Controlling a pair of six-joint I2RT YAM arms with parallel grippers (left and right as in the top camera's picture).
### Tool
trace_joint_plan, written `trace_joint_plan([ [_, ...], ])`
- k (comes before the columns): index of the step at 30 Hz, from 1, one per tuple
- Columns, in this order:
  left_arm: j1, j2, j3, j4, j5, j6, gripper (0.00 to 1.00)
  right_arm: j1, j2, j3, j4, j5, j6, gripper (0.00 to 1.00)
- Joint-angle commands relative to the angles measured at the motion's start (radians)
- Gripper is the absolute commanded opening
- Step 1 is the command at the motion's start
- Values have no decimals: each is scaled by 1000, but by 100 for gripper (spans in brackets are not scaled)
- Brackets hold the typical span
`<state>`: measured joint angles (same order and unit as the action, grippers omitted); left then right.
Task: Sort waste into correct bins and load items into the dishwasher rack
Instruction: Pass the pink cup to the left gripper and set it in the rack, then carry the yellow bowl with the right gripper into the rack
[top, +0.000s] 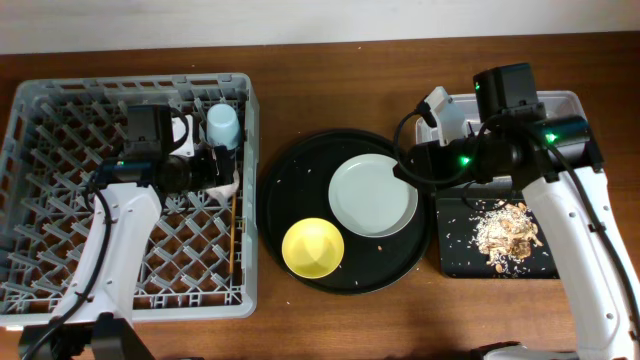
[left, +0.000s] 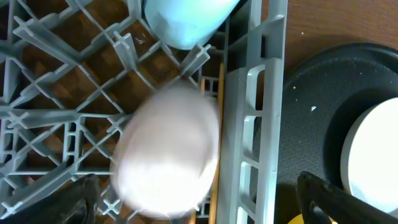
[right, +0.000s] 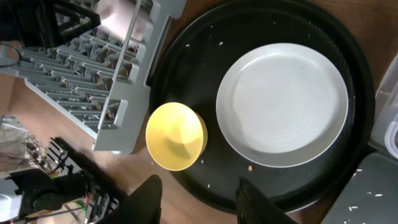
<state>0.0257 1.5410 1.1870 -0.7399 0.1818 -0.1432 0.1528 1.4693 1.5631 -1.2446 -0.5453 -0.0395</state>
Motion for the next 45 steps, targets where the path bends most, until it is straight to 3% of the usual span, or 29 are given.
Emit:
trace_joint_plan([
  [1,2,-26,62,-22,-3,0,99,-2,-5,-8,1,7,-10,51],
  [2,2,-63,122,-63,-3,-2,99,-2,-5,-8,-13,-8,-9,79],
  [3,2,-110,184,-116,-3,-3,100,-2,-5,-8,-29,-55,-9,96],
  [5,11,-206,269,-187,-3,-75,99,30,-5,-10,-39,-95,-10,88],
  [8,52,-398,298,-258,-22,-118,99,270,-2,-19,5,-24,-8,68],
  [10,54,-466,298,-328,-146,-119,99,404,10,-44,45,77,26,65],
  [12,54,-522,298,-415,-261,-185,99,567,38,-125,167,234,150,65],
  [15,54,-542,298,-533,-258,-185,99,726,138,-228,355,330,214,63],
  [17,54,-542,298,-571,-258,-185,99,814,257,-260,435,440,214,56],
  [20,54,-542,298,-583,-262,-177,99,862,404,-260,495,483,214,37],
  [24,54,-542,298,-587,-284,-178,99,861,418,-280,493,506,214,36],
  [25,54,-542,298,-592,-285,-178,99,861,418,-298,490,532,213,30],
  [26,54,-542,298,-597,-285,-178,99,861,418,-297,478,558,213,17],
  [28,54,-542,298,-597,-285,-178,99,859,417,-295,477,558,213,6],
  [33,54,-542,298,-609,-284,-178,99,846,328,-55,346,554,168,4],
  [34,54,-542,298,-609,-284,-178,99,825,302,26,293,530,169,4],
  [36,54,-542,298,-609,-284,-178,99,740,260,149,289,262,168,4],
  [38,54,-542,298,-609,-284,-178,99,626,257,154,407,-117,172,4],
  [40,54,-542,298,-609,-284,-178,99,573,294,129,630,-439,232,4],
  [45,54,-542,298,-609,-284,-178,99,661,456,129,922,-468,451,4],
])
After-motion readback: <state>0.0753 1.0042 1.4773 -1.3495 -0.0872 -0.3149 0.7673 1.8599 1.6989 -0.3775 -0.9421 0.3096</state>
